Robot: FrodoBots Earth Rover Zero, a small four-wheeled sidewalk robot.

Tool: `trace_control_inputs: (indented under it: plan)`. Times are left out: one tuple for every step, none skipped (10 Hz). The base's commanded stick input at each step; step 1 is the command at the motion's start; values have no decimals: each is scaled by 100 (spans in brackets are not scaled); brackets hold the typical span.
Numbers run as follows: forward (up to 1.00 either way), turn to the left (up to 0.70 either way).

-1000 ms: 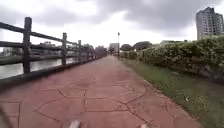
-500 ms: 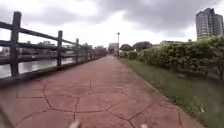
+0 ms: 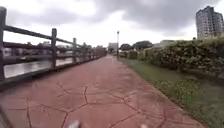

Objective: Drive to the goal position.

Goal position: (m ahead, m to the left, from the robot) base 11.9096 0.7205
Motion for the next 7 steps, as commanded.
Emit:
trace_control_inputs:
  plan:
    - [70, 0]
    - [70, 2]
    - [70, 2]
    - [70, 2]
    - [70, 2]
    - [70, 2]
    - [70, 3]
